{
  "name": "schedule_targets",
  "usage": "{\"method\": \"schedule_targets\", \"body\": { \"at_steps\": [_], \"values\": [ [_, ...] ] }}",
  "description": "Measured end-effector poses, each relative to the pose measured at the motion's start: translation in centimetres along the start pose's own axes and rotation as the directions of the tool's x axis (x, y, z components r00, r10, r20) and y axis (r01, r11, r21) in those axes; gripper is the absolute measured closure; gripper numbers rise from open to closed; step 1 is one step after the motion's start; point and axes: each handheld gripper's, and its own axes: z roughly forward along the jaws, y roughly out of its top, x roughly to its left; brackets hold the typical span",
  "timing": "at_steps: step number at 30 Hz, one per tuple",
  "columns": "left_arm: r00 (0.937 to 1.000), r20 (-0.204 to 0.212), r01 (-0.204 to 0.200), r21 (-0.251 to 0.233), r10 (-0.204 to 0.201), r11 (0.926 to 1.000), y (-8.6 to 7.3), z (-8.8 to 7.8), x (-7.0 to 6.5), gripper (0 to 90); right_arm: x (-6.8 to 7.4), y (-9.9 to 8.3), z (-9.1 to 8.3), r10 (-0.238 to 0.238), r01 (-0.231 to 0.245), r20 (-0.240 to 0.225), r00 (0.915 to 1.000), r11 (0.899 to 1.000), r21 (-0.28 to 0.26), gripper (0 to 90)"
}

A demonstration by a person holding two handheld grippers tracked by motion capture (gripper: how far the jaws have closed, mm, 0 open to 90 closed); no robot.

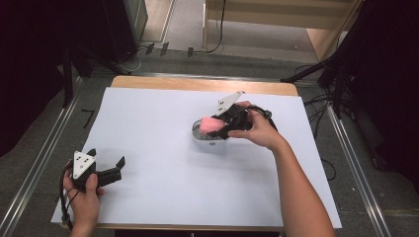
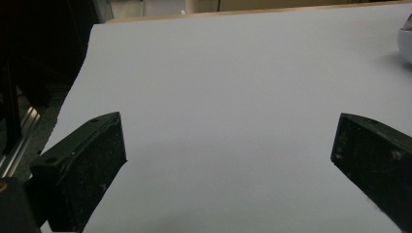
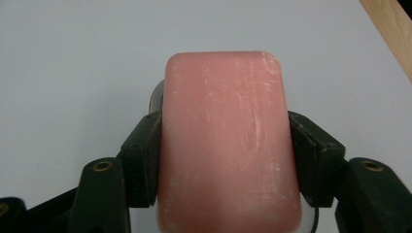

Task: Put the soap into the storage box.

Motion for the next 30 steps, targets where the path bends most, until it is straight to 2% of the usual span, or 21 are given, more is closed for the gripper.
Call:
{"method": "schedule_targets", "body": {
  "at_steps": [6, 10, 17, 19, 21, 22, 27, 30],
  "values": [
    [1.0, 0.0, -0.001, 0.001, 0.001, 1.0, 0.0, 0.0, 0.0, 0.0, -0.4, -0.2, 0.6, 0.001, -0.001, -0.011, 0.9999, 1.0, 0.011, 38.6],
    [1.0, 0.001, -0.001, 0.002, 0.001, 1.0, 0.0, 0.0, 0.0, 0.0, -0.7, -0.6, 0.9, 0.018, -0.018, -0.016, 0.9997, 1.0, 0.024, 38.6],
    [1.0, 0.001, -0.001, 0.002, 0.001, 1.0, 0.0, 0.0, 0.1, 0.0, -0.7, -0.7, 1.1, 0.017, -0.016, -0.018, 0.9997, 1.0, 0.018, 38.5],
    [1.0, 0.001, -0.001, 0.002, 0.001, 1.0, 0.0, 0.0, 0.0, 0.0, -0.7, -0.7, 1.1, 0.051, -0.051, -0.023, 0.9984, 0.999, 0.018, 37.6],
    [1.0, 0.001, 0.0, 0.002, 0.0, 1.0, 0.0, 0.0, 0.0, 0.0, -1.0, -0.7, 0.7, 0.109, -0.111, -0.045, 0.993, 0.993, -0.029, 36.3],
    [1.0, 0.002, -0.001, 0.002, 0.001, 1.0, 0.0, 0.0, 0.1, 0.0, -1.0, -0.6, 0.3, 0.136, -0.138, -0.034, 0.9901, 0.988, -0.071, 32.4],
    [1.0, 0.002, -0.001, 0.002, 0.001, 1.0, 0.0, 0.0, 0.1, 0.0, -0.8, -0.9, -0.3, 0.136, -0.136, -0.013, 0.9907, 0.989, -0.063, 31.7],
    [1.0, 0.001, -0.001, 0.002, 0.001, 1.0, 0.0, 0.0, 0.0, 0.0, -0.6, -1.4, -0.9, 0.154, -0.154, -0.001, 0.988, 0.984, -0.095, 30.6]
  ]
}}
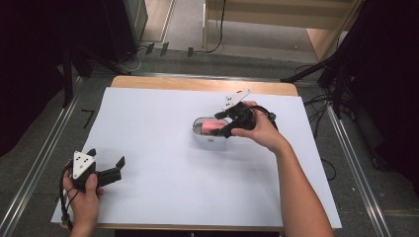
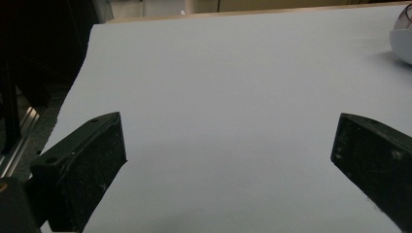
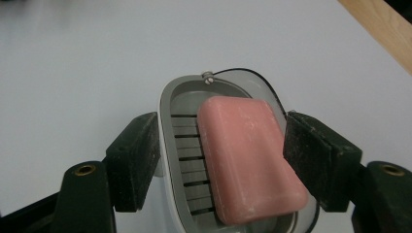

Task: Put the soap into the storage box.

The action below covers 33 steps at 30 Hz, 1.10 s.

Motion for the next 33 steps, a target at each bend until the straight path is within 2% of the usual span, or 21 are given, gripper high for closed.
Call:
{"method": "schedule_targets", "body": {
  "at_steps": [5, 8, 12, 17, 24, 25, 33],
  "values": [
    [1.0, -0.002, 0.0, -0.001, 0.0, 1.0, 0.0, 0.0, 0.0, 0.0, 0.4, -1.0, -0.9, 0.029, -0.028, 0.035, 0.999, 0.999, -0.019, 28.0],
    [1.0, -0.003, -0.001, -0.003, 0.001, 1.0, 0.0, 0.0, -0.1, 0.0, 0.6, -2.1, -1.6, 0.074, -0.073, 0.033, 0.9967, 0.997, -0.034, 26.6],
    [1.0, -0.004, -0.002, -0.002, 0.002, 1.0, 0.0, 0.0, -0.1, 0.0, 0.8, -2.9, -2.1, 0.086, -0.084, 0.056, 0.9947, 0.996, -0.043, 25.5],
    [1.0, -0.005, -0.003, -0.003, 0.003, 1.0, 0.0, 0.0, -0.1, 0.0, 1.2, -4.1, -3.0, 0.125, -0.119, 0.111, 0.9859, 0.991, -0.058, 22.7],
    [1.0, -0.004, -0.007, -0.001, 0.007, 1.0, 0.0, 0.0, -0.1, 0.0, 1.6, -5.4, -3.6, 0.168, -0.16, 0.142, 0.9756, 0.985, -0.063, 19.9],
    [1.0, -0.004, -0.007, -0.001, 0.007, 1.0, 0.0, 0.0, -0.1, 0.0, 1.7, -5.8, -3.8, 0.17, -0.161, 0.157, 0.9729, 0.985, -0.07, 19.7],
    [0.9999, -0.004, -0.011, 0.002, 0.011, 0.9999, 0.0, 0.0, -0.1, 0.0, 2.0, -6.9, -4.6, 0.197, -0.182, 0.187, 0.9623, 0.979, -0.096, 17.9]
  ]
}}
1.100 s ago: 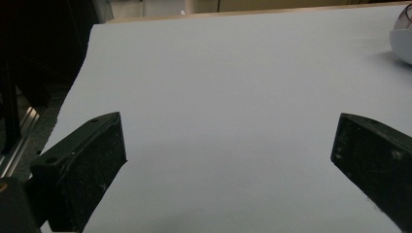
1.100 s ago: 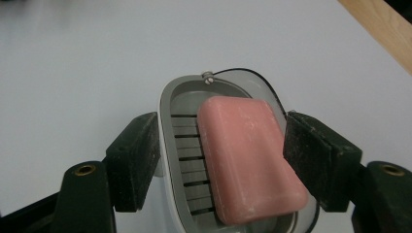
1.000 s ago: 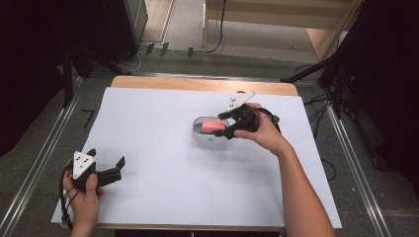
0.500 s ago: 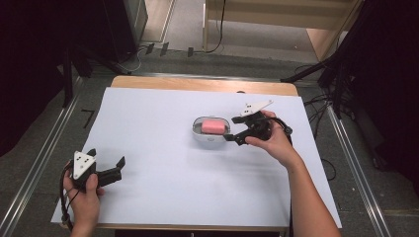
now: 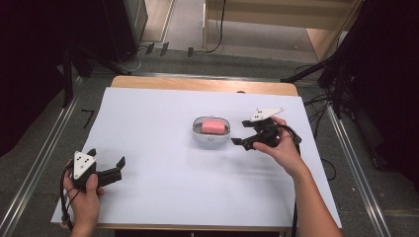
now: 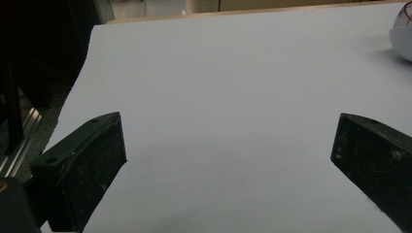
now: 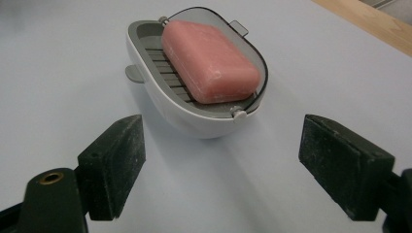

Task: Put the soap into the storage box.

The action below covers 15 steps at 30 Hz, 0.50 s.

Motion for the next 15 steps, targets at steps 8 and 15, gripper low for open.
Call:
{"method": "schedule_targets", "body": {
  "at_steps": [8, 15],
  "values": [
    [1.0, 0.001, -0.001, 0.001, 0.001, 1.0, 0.0, 0.0, 0.0, 0.0, 0.0, -1.2, -0.9, 0.035, -0.035, 0.009, 0.9993, 0.999, -0.027, 15.8],
    [1.0, -0.001, -0.002, 0.0, 0.002, 1.0, 0.0, 0.0, 0.0, 0.0, 0.1, -2.5, -1.5, 0.061, -0.06, 0.03, 0.9977, 0.998, -0.034, 14.5]
  ]
}}
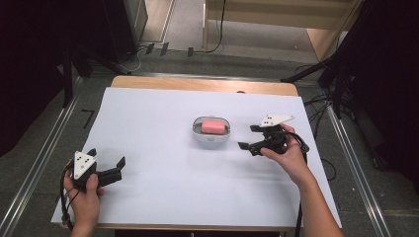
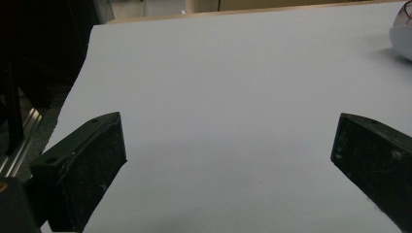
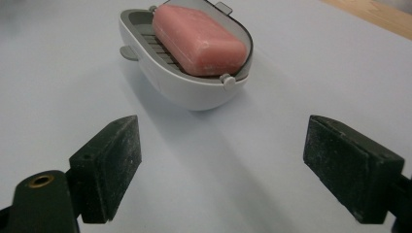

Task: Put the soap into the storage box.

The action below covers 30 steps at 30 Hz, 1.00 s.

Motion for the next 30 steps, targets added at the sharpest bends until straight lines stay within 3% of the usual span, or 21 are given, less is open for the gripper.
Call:
{"method": "schedule_targets", "body": {
  "at_steps": [5, 15, 30],
  "values": [
    [1.0, 0.0, 0.0, 0.0, 0.0, 1.0, 0.0, 0.0, 0.0, 0.0, 0.1, -0.8, -0.5, 0.003, -0.003, 0.048, 0.9988, 1.0, -0.001, 14.2],
    [1.0, -0.002, -0.002, 0.0, 0.002, 1.0, 0.0, 0.0, 0.0, 0.0, 0.4, -2.2, -1.7, 0.03, -0.029, 0.06, 0.9977, 0.999, -0.019, 13.9],
    [1.0, -0.001, -0.003, -0.002, 0.003, 1.0, 0.0, 0.0, -0.1, 0.0, 0.8, -5.2, -4.0, 0.082, -0.076, 0.122, 0.9891, 0.996, -0.053, 13.6]
  ]
}}
